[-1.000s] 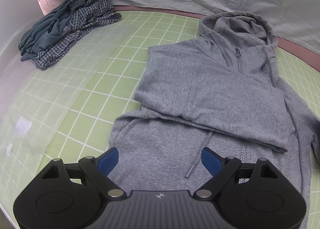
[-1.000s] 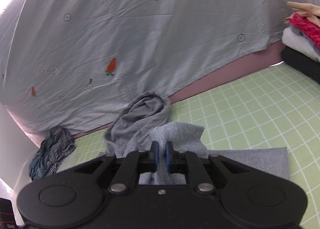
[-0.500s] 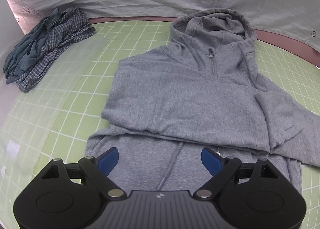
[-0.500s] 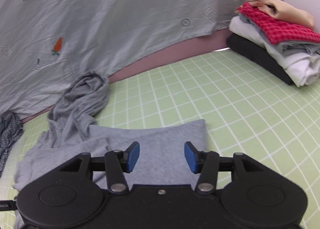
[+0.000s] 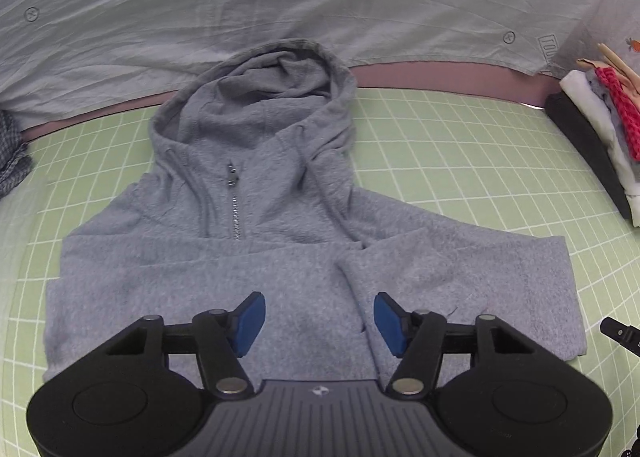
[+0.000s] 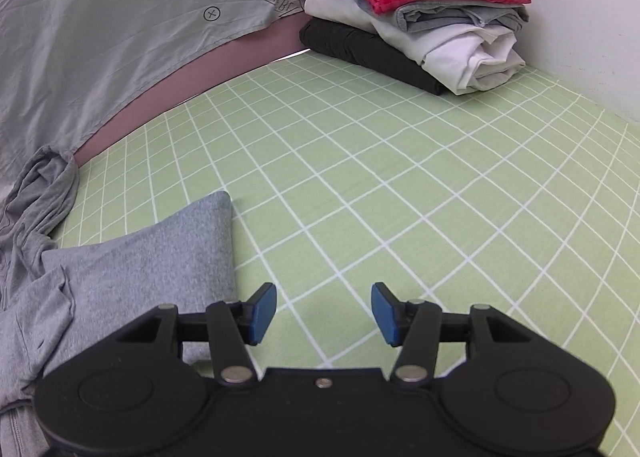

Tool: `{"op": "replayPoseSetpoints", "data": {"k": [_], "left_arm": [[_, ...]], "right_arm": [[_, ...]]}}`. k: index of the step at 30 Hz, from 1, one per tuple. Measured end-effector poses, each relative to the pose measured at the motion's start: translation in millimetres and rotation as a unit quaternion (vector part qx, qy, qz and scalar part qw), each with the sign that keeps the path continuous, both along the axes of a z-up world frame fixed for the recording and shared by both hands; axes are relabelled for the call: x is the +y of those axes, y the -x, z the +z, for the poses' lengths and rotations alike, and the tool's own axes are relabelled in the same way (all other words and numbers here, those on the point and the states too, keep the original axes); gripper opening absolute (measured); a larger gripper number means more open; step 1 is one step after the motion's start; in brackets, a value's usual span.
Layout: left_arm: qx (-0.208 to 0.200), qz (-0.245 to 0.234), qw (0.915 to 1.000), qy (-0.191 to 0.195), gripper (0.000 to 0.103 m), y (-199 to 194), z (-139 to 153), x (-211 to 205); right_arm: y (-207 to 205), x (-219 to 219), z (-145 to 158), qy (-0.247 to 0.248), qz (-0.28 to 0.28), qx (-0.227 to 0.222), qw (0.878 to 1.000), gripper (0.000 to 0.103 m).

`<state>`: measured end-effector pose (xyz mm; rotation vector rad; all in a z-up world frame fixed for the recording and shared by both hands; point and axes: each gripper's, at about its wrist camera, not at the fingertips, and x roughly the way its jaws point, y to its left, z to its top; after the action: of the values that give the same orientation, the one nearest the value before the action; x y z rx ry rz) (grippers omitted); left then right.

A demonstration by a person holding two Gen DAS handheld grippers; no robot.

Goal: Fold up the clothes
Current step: 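Grasp the hoodie hem with the left gripper and lift it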

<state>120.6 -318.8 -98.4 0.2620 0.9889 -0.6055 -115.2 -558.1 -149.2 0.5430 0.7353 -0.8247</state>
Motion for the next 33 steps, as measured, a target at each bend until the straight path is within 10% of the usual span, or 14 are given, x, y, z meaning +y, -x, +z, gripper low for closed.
{"op": "replayPoseSetpoints", "data": {"k": [11,33], "left_arm": [[0.053,-0.05,0.9973,0.01,0.012,-19.0,-31.6,-30.9],[-0.036,0.095,0.9842,0.145,0.007,-28.2,75.4,89.7]], "right_arm": [[-8.7,-8.3,-10.3,-0.006,-0.012,0.027,1.0,0.053],[-12.7,57.3,8.4,0.021,0.066,0.026,0.997,0.053]]}}
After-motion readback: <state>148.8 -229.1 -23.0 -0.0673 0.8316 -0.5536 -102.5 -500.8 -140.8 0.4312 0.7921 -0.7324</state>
